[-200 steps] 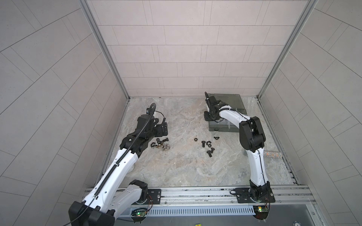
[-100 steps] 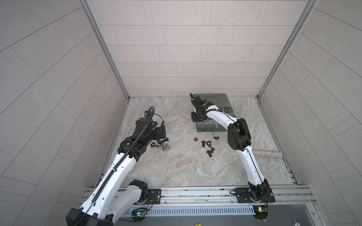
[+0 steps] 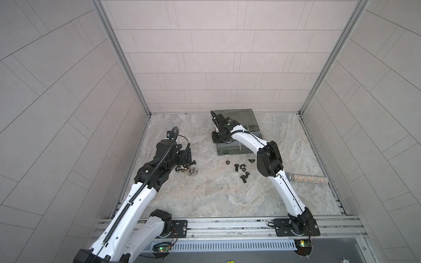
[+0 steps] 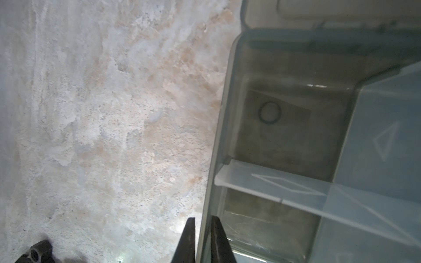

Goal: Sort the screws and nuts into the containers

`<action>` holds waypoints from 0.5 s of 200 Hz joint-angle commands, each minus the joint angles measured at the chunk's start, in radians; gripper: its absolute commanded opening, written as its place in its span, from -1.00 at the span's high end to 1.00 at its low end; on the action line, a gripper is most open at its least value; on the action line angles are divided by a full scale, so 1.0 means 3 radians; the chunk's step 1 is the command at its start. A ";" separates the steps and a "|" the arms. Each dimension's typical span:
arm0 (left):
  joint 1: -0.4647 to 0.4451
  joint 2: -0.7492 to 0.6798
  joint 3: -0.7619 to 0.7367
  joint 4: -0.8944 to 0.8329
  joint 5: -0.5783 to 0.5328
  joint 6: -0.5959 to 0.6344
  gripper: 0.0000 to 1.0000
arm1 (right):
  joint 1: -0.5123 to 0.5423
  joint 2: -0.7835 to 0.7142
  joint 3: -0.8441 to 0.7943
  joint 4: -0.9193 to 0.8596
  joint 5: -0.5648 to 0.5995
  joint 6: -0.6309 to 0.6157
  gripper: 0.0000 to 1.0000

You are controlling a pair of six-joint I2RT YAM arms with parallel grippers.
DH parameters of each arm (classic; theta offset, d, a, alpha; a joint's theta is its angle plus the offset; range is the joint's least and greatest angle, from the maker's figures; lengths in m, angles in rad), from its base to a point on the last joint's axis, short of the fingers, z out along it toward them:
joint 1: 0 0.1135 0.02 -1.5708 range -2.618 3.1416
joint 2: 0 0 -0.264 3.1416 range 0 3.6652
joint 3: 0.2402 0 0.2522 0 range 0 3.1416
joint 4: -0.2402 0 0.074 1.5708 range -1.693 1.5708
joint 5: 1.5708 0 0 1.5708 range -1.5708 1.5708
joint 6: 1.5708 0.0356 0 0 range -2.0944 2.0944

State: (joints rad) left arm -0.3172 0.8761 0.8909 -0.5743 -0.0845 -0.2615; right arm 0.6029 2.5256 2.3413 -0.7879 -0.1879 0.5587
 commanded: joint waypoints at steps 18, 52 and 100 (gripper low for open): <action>-0.0019 -0.0068 -0.0007 -0.0104 -0.0124 0.0054 -1.00 | 0.0124 0.0067 0.0066 0.0330 -0.0153 0.0090 0.66; -0.0016 -0.0048 0.0022 -0.0098 -0.0105 0.0043 -1.00 | 0.0118 -0.0078 0.0070 0.0198 -0.0137 -0.0011 0.27; -0.0022 0.0176 0.0151 0.0015 0.0105 0.0071 -1.00 | -0.0041 -0.0968 -0.0503 -0.0089 0.0018 -0.0519 0.15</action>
State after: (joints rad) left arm -0.3172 0.8879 0.8932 -0.5884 -0.0944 -0.2543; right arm 0.6266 2.4493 2.2692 -0.7483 -0.2226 0.4873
